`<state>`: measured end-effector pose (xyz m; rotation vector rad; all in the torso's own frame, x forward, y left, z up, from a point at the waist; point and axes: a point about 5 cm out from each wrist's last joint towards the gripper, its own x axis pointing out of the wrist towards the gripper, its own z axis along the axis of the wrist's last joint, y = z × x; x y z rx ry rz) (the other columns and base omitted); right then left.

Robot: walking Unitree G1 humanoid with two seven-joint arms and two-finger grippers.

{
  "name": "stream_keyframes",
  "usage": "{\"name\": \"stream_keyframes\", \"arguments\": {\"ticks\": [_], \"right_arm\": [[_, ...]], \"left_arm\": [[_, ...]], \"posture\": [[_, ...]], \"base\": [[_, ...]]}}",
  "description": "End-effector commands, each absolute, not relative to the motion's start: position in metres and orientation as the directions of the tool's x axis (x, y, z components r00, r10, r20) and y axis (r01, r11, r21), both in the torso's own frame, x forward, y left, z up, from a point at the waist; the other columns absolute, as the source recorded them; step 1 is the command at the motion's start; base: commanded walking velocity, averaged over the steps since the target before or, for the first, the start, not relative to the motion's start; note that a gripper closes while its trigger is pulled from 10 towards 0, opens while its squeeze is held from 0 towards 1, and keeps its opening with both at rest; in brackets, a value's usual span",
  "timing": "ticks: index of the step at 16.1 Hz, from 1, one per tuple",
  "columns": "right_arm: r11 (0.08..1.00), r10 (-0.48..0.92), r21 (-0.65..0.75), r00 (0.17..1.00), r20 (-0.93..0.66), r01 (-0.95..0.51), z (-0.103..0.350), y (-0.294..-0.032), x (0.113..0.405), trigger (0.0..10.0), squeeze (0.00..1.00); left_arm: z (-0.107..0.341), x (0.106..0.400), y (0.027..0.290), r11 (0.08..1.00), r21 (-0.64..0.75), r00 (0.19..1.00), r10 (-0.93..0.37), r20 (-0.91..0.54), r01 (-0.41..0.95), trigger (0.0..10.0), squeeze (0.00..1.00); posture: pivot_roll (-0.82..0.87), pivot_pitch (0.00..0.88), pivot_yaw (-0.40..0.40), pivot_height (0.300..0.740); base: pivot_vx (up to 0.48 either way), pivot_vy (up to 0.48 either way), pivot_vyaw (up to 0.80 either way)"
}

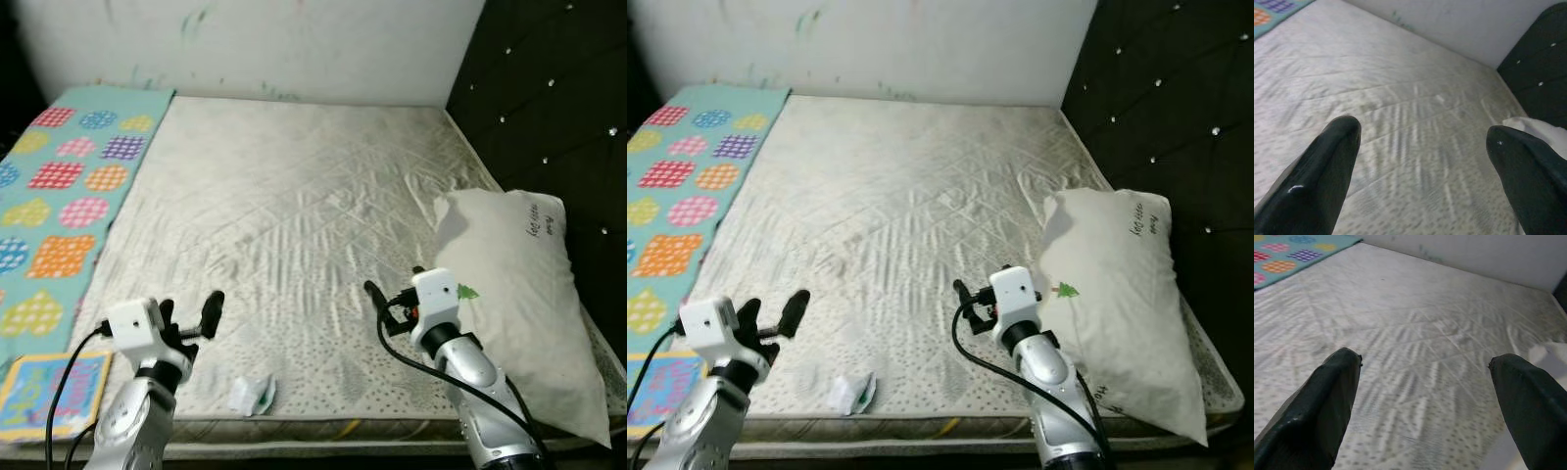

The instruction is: Clean up the room

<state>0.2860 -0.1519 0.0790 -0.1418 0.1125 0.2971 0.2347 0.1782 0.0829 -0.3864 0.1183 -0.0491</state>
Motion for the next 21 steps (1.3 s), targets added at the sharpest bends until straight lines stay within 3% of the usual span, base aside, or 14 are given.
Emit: {"name": "stream_keyframes", "arguments": {"ticks": [1, 9, 21], "right_arm": [[0.951, 0.262, -0.128, 0.955, -0.143, -0.28, 0.0772, -0.1607, 0.2853, 10.0, 0.0], [0.951, 0.263, -0.126, 0.952, -0.154, -0.283, 0.0756, -0.161, 0.2853, 10.0, 0.0], [0.954, 0.252, -0.126, 0.956, -0.149, -0.272, 0.077, -0.1614, 0.2871, 10.0, 0.0]], "left_arm": [[0.0778, 0.233, 0.174, 0.918, -0.397, 0.988, -0.077, -0.134, 0.018, 10.0, 0.0], [0.0764, 0.2327, 0.1718, 0.915, -0.403, 0.986, -0.089, -0.14, 0.026, 10.0, 0.0], [0.0778, 0.2344, 0.1729, 0.918, -0.395, 0.987, -0.084, -0.136, 0.024, 10.0, 0.0]], "posture": [[-0.09, 0.02, -0.037, 0.74], [-0.09, 0.019, -0.04, 0.74], [-0.09, 0.031, -0.04, 0.74]], "base": [[0.0, 0.0, 0.0], [0.0, 0.226, -0.2], [0.0, 0.409, 0.0]]}}
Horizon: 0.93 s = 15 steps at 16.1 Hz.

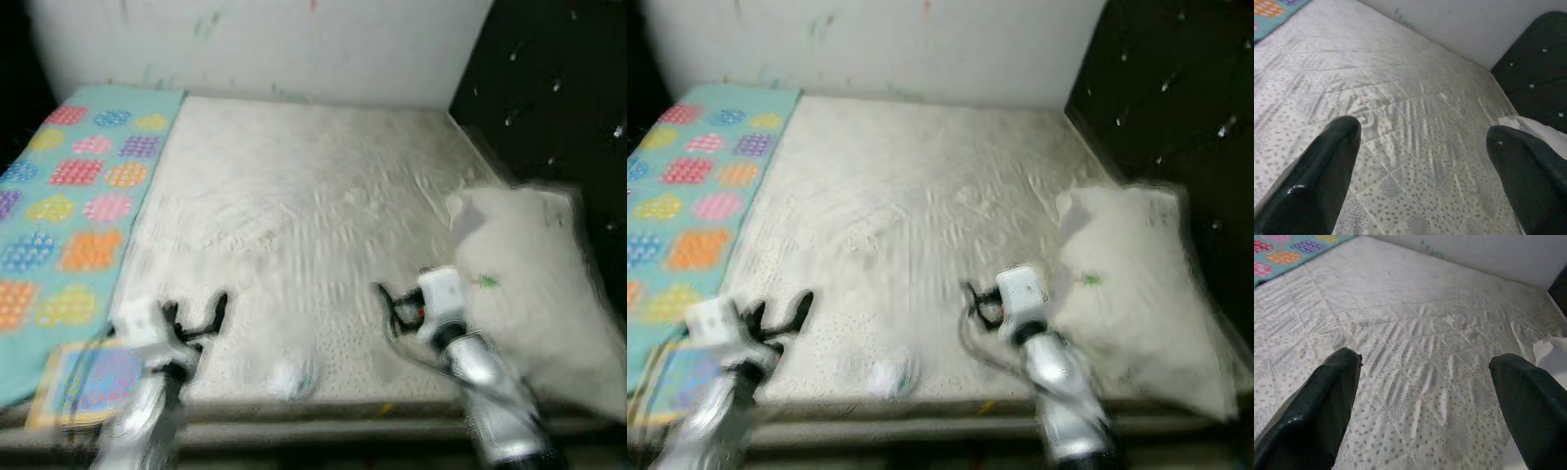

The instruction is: Clean up the room

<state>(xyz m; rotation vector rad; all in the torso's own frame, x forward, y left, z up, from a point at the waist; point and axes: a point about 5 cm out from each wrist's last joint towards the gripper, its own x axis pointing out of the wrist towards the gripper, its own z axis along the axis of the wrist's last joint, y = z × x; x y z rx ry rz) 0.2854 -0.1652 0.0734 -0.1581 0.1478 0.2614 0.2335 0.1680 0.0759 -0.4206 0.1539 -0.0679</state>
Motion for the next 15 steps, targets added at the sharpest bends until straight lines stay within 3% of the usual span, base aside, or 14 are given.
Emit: {"name": "stream_keyframes", "arguments": {"ticks": [1, 4, 8, 12, 15], "right_arm": [[0.954, 0.252, -0.127, 0.956, -0.149, -0.271, 0.0771, -0.1614, 0.2873, 10.0, 0.0], [0.955, 0.251, -0.126, 0.957, -0.148, -0.269, 0.0771, -0.1614, 0.2878, 10.0, 0.0], [0.956, 0.25, -0.121, 0.958, -0.143, -0.267, 0.0776, -0.1618, 0.2879, 10.0, 0.0], [0.98, 0.192, -0.03, 0.969, -0.156, -0.199, 0.0787, -0.1657, 0.2912, 10.0, 0.0], [0.988, 0.157, 0.026, 0.974, -0.161, -0.155, 0.0822, -0.1633, 0.2947, 10.0, 0.0]], "left_arm": [[0.0778, 0.2345, 0.173, 0.919, -0.394, 0.987, -0.083, -0.136, 0.022, 10.0, 0.0], [0.0779, 0.2349, 0.1736, 0.919, -0.393, 0.987, -0.082, -0.136, 0.022, 10.0, 0.0], [0.0786, 0.2354, 0.1734, 0.922, -0.388, 0.988, -0.077, -0.13, 0.021, 10.0, 0.0], [0.0788, 0.2364, 0.1758, 0.925, -0.38, 0.988, -0.064, -0.139, 0.006, 10.0, 0.0], [0.075, 0.2375, 0.1828, 0.945, -0.314, 0.973, 0.023, -0.229, -0.096, 10.0, 0.0]], "posture": [[-0.09, 0.031, -0.04, 0.74], [-0.09, 0.031, -0.038, 0.74], [-0.09, 0.031, -0.038, 0.74], [-0.09, 0.031, -0.038, 0.74], [-0.08, 0.02, -0.039, 0.74]], "base": [[0.0, 0.48, 0.0], [0.0, 0.444, 0.0], [0.0, 0.0, 0.0], [0.0, 0.0, 0.0], [0.0, 0.0, 0.0]]}}
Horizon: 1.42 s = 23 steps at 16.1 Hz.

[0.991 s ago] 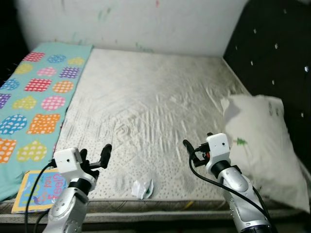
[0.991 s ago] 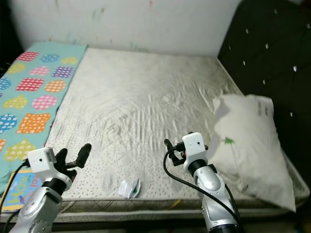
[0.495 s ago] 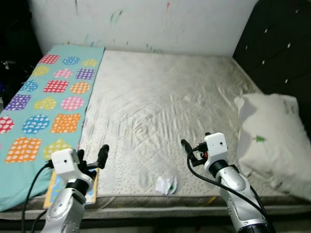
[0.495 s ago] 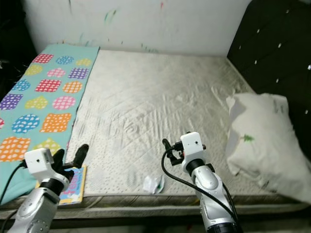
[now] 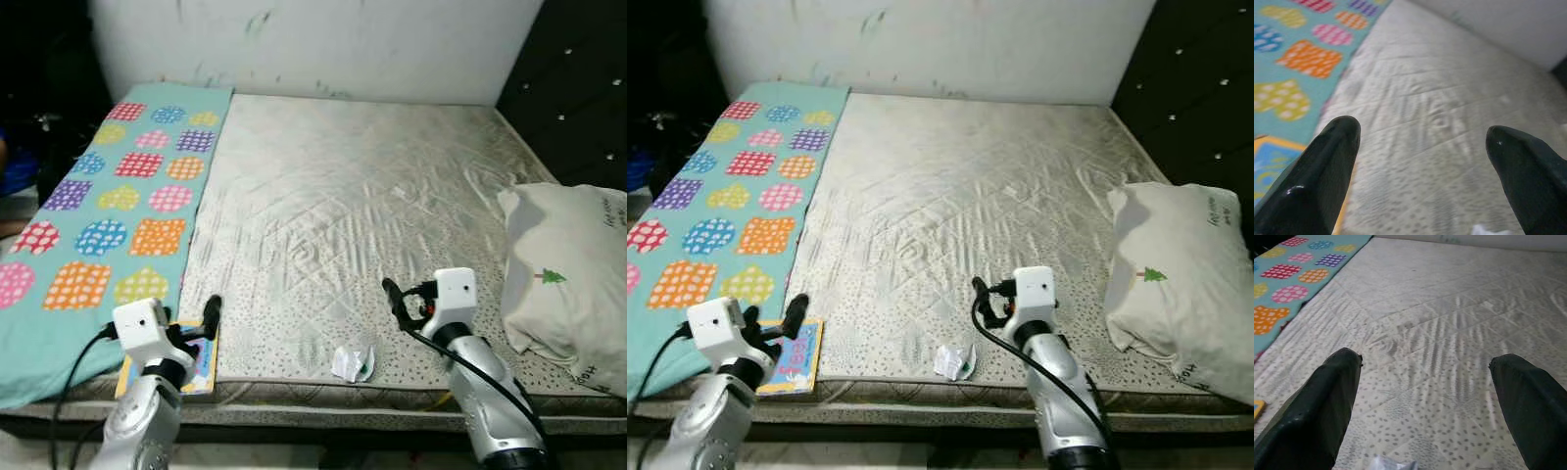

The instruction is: Clean up the room

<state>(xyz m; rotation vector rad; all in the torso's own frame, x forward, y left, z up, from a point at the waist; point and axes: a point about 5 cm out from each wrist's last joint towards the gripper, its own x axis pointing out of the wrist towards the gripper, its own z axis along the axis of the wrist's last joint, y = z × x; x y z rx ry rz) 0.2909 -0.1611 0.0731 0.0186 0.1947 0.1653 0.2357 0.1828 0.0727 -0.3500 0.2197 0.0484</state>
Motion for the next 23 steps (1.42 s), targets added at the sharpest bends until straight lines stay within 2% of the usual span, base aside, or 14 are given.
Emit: {"name": "stream_keyframes", "arguments": {"ticks": [1, 3, 4, 5, 7, 9, 11, 14, 15, 18, 20, 23], "right_arm": [[0.992, 0.125, 0.025, 0.976, -0.177, -0.122, 0.082, -0.163, 0.296, 10.0, 0.0], [0.989, 0.066, 0.141, 0.981, -0.181, -0.04, 0.08, -0.166, 0.297, 10.0, 0.0], [0.99, 0.004, 0.138, 0.985, -0.17, 0.02, 0.081, -0.172, 0.297, 10.0, 0.0], [0.998, 0.049, 0.034, 0.991, -0.121, -0.045, 0.086, -0.174, 0.297, 10.0, 0.0], [0.997, 0.04, 0.066, 0.988, -0.149, -0.031, 0.084, -0.174, 0.293, 10.0, 0.0], [0.999, 0.04, 0.032, 0.99, -0.133, -0.036, 0.085, -0.171, 0.293, 10.0, 0.0], [0.999, -0.001, 0.053, 0.991, -0.131, 0.008, 0.085, -0.177, 0.294, 10.0, 0.0], [1.0, -0.004, 0.001, 0.994, -0.111, 0.004, 0.088, -0.182, 0.291, 10.0, 0.0], [1.0, 0.004, -0.002, 0.993, -0.115, -0.004, 0.089, -0.182, 0.29, 10.0, 0.0], [1.0, 0.01, -0.02, 0.992, -0.129, -0.013, 0.089, -0.179, 0.29, 10.0, 0.0], [0.999, 0.037, -0.026, 0.991, -0.126, -0.04, 0.084, -0.17, 0.291, 10.0, 0.0], [1.0, 0.004, -0.007, 0.994, -0.105, -0.004, 0.086, -0.174, 0.293, 10.0, 0.0]], "left_arm": [[0.077, 0.238, 0.182, 0.923, -0.385, 0.983, -0.051, -0.174, -0.02, 10.0, 0.0], [0.07, 0.232, 0.19, 0.927, -0.366, 0.981, 0.004, -0.196, -0.077, 10.0, 0.0], [0.067, 0.229, 0.189, 0.912, -0.398, 0.978, 0.018, -0.21, -0.103, 10.0, 0.0], [0.07, 0.229, 0.187, 0.9, -0.428, 0.983, 0.0, -0.182, -0.079, 10.0, 0.0], [0.073, 0.234, 0.184, 0.911, -0.403, 0.983, 0.011, -0.186, -0.086, 10.0, 0.0], [0.074, 0.236, 0.178, 0.914, -0.402, 0.983, -0.02, -0.18, -0.055, 10.0, 0.0], [0.073, 0.237, 0.178, 0.933, -0.358, 0.982, -0.033, -0.184, -0.036, 10.0, 0.0], [0.079, 0.243, 0.171, 0.941, -0.337, 0.989, -0.075, -0.127, 0.028, 10.0, 0.0], [0.083, 0.245, 0.17, 0.952, -0.304, 0.99, -0.078, -0.115, 0.04, 10.0, 0.0], [0.088, 0.248, 0.17, 0.947, -0.317, 0.992, -0.081, -0.098, 0.046, 10.0, 0.0], [0.084, 0.246, 0.169, 0.949, -0.315, 0.992, -0.06, -0.11, 0.023, 10.0, 0.0], [0.078, 0.245, 0.161, 0.944, -0.328, 0.988, -0.081, -0.134, 0.033, 10.0, 0.0]], "posture": [[-0.08, 0.016, -0.037, 0.74], [-0.09, 0.009, -0.034, 0.74], [-0.09, 0.0, -0.031, 0.74], [-0.09, 0.0, -0.03, 0.74], [-0.09, 0.0, -0.025, 0.74], [-0.1, 0.002, 0.007, 0.74], [-0.1, 0.001, 0.02, 0.74], [-0.13, 0.009, 0.0, 0.74], [-0.13, 0.011, -0.008, 0.74], [-0.14, 0.015, -0.029, 0.74], [-0.12, 0.011, -0.007, 0.74], [-0.14, 0.004, 0.031, 0.74]], "base": [[0.0, 0.0, 0.0], [0.0, 0.0, 0.0], [0.0, 0.0, 0.0], [0.0, 0.0, 0.0], [0.0, 0.0, 0.0], [0.0, 0.0, 0.0], [0.0, 0.0, -0.8], [0.0, 0.0, -0.67], [0.0, 0.0, 0.0], [0.0, 0.0, 0.0], [0.0, 0.0, 0.0], [0.0, 0.0, 0.0]]}}
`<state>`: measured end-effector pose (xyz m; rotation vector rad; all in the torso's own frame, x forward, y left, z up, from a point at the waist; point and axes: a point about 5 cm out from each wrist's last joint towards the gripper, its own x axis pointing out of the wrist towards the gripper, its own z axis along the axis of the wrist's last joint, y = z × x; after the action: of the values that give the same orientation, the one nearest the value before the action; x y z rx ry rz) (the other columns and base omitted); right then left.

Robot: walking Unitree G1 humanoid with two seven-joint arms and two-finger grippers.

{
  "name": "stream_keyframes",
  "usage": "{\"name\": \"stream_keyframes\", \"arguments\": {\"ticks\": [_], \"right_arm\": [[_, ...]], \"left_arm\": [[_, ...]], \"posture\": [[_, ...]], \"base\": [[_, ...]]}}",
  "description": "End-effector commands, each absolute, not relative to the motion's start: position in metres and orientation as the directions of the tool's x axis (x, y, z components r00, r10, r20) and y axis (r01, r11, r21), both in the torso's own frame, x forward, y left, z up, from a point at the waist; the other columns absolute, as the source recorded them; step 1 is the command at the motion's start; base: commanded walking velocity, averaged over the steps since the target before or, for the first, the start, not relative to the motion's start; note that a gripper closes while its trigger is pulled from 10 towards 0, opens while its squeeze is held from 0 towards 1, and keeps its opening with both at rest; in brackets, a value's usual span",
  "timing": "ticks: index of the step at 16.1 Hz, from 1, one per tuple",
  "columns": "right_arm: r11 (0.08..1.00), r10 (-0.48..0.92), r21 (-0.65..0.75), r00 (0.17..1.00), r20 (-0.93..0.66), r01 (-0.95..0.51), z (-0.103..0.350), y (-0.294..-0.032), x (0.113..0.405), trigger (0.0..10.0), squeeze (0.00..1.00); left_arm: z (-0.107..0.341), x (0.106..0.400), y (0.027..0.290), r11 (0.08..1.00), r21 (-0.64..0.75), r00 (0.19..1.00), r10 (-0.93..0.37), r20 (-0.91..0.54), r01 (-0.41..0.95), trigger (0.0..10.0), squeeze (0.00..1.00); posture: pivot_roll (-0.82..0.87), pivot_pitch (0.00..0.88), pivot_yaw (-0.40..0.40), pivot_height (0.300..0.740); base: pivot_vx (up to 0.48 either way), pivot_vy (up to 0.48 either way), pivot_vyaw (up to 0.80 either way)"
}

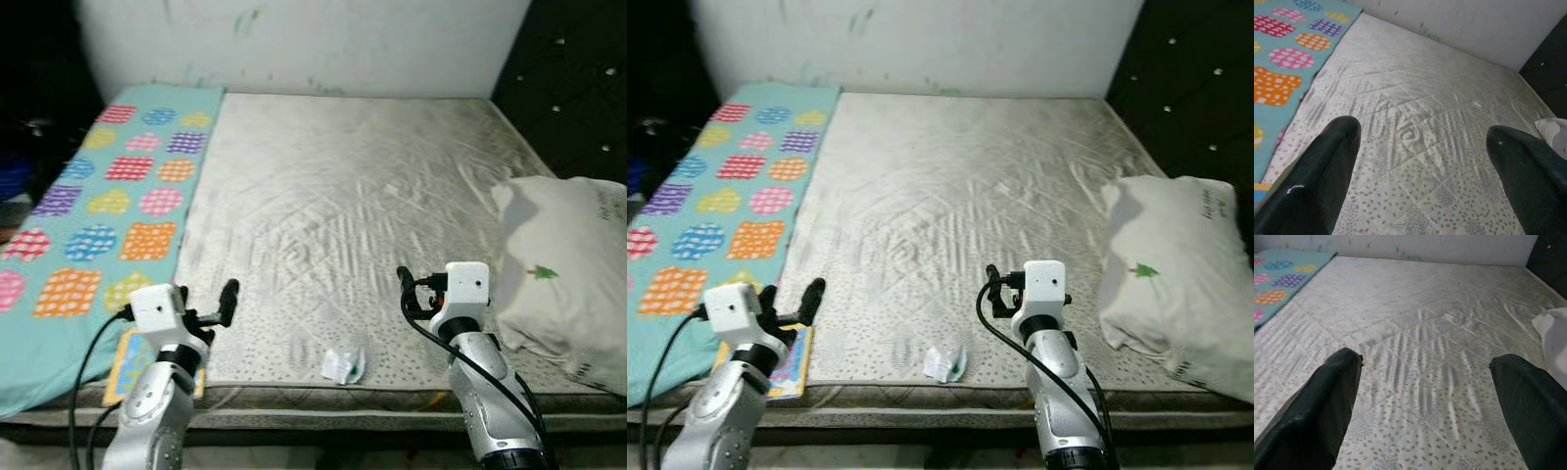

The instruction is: Clean up the room

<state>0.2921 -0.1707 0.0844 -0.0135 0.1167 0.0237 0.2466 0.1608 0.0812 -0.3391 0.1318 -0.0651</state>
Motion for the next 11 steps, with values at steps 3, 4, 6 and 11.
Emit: {"name": "stream_keyframes", "arguments": {"ticks": [3, 4, 6, 11], "right_arm": [[0.999, -0.051, -0.012, 0.996, -0.073, 0.05, 0.091, -0.183, 0.29, 10.0, 0.0], [0.998, -0.06, -0.013, 0.995, -0.074, 0.06, 0.09, -0.186, 0.288, 10.0, 0.0], [0.998, -0.062, -0.015, 0.995, -0.074, 0.061, 0.089, -0.188, 0.29, 10.0, 0.0], [0.999, 0.017, -0.033, 0.997, -0.081, -0.02, 0.092, -0.179, 0.299, 10.0, 0.0]], "left_arm": [[0.077, 0.255, 0.152, 0.941, -0.321, 0.977, -0.157, -0.141, 0.105, 10.0, 0.0], [0.079, 0.259, 0.15, 0.941, -0.317, 0.976, -0.171, -0.136, 0.121, 10.0, 0.0], [0.08, 0.262, 0.151, 0.941, -0.316, 0.977, -0.167, -0.13, 0.119, 10.0, 0.0], [0.076, 0.254, 0.156, 0.943, -0.33, 0.987, -0.091, -0.134, 0.042, 10.0, 0.0]], "posture": [[-0.18, 0.002, 0.089, 0.74], [-0.19, 0.002, 0.1, 0.74], [-0.18, 0.001, 0.089, 0.74], [-0.14, 0.002, 0.012, 0.74]], "base": [[0.0, 0.0, 0.0], [0.0, 0.0, 0.0], [0.0, 0.0, 0.0], [0.0, 0.0, 0.0]]}}
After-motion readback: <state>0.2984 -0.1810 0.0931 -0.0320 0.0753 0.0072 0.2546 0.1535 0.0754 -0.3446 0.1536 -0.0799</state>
